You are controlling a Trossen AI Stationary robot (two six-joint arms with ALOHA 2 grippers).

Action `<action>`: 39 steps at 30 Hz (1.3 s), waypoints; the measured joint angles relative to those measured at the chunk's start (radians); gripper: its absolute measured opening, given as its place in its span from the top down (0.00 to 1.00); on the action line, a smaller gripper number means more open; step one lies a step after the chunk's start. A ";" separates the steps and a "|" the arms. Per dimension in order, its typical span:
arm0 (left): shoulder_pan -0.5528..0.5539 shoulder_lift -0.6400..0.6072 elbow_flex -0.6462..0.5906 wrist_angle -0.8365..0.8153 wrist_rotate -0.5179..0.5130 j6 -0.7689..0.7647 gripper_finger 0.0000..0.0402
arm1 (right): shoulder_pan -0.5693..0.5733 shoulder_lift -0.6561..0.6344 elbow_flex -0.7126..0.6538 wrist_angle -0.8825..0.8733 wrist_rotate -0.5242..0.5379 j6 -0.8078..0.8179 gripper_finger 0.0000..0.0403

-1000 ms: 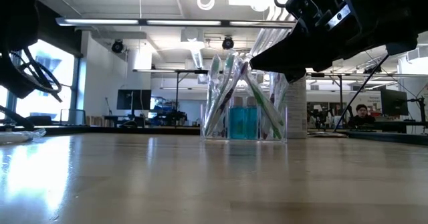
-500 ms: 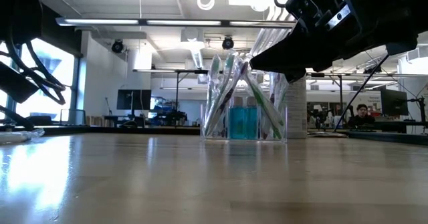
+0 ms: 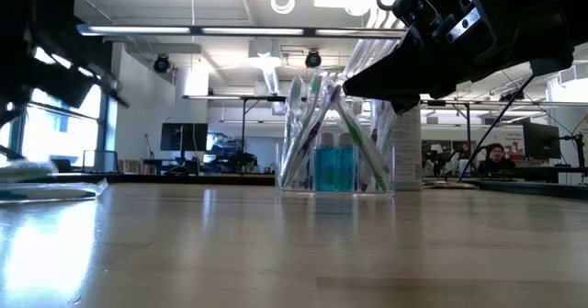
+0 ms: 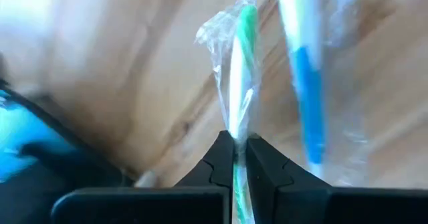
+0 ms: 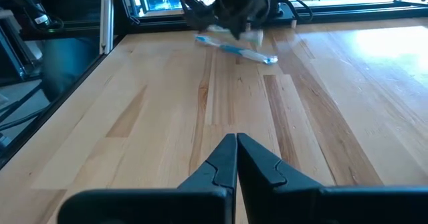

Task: Pick & Place toothbrushing station
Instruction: Put the green toothbrush into the transparent organizer

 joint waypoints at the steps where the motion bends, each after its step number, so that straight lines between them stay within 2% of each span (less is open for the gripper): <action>1: 0.000 -0.002 0.030 -0.032 -0.028 0.011 0.98 | 0.000 0.000 0.000 0.000 0.000 0.000 0.99; 5: -0.002 -0.002 0.167 -0.226 -0.127 0.037 0.98 | 0.000 0.000 0.000 0.000 0.000 0.000 0.99; 9: -0.001 -0.003 0.334 -0.344 -0.262 0.106 0.98 | 0.000 0.000 0.000 0.000 0.000 0.000 0.99; 13: -0.002 -0.003 0.507 -0.313 -0.451 0.286 0.98 | 0.001 0.000 0.000 0.000 -0.007 0.014 0.99; 16: -0.012 -0.004 0.601 -0.141 -0.591 0.571 0.98 | 0.001 0.000 0.000 0.001 -0.027 0.067 0.99; 18: -0.033 -0.004 0.627 0.030 -0.639 0.864 0.98 | 0.001 0.000 0.000 0.001 -0.064 0.102 0.99; 22: -0.080 -0.004 0.611 0.417 -0.562 1.542 0.98 | 0.000 0.000 0.000 0.024 -0.129 0.175 0.99; 25: -0.089 0.027 0.608 0.549 -0.446 1.908 0.98 | 0.000 0.000 0.000 0.069 -0.185 0.220 0.99; 28: -0.086 0.079 0.605 0.571 -0.435 2.140 0.97 | 0.000 0.000 0.000 0.140 -0.272 0.248 0.99; 31: -0.073 0.141 0.604 0.593 -0.504 2.324 0.96 | 0.000 0.000 0.000 0.183 -0.329 0.265 0.99; 35: -0.064 0.233 0.603 0.647 -0.625 2.501 0.96 | 0.001 0.000 0.000 0.185 -0.264 0.261 0.99; 39: -0.067 0.295 0.606 0.728 -0.693 2.602 0.96 | 0.000 0.000 0.000 0.181 -0.179 0.204 0.98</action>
